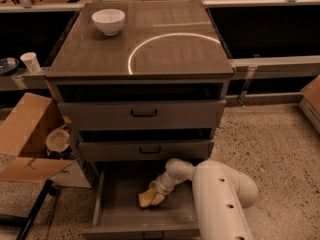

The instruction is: Place sponge into bottom drawer

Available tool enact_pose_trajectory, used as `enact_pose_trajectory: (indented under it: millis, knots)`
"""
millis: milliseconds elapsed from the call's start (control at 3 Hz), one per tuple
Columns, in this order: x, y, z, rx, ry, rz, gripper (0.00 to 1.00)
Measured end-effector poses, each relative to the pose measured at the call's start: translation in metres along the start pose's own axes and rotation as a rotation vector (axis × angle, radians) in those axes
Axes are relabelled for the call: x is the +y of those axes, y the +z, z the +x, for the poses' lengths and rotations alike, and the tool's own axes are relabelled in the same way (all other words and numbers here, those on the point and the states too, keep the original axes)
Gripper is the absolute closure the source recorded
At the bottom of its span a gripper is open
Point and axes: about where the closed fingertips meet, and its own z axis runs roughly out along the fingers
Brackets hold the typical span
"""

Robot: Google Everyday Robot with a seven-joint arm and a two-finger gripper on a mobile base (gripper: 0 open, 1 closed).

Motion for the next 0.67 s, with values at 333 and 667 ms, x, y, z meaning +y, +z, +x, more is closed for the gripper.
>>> enact_pose_trajectory:
  millis: [333,667]
  knots:
    - [0.004,-0.005,0.012,-0.018,0.015,0.025,0.00]
    - [0.012,-0.033,0.019,-0.053,0.033,0.089,0.00]
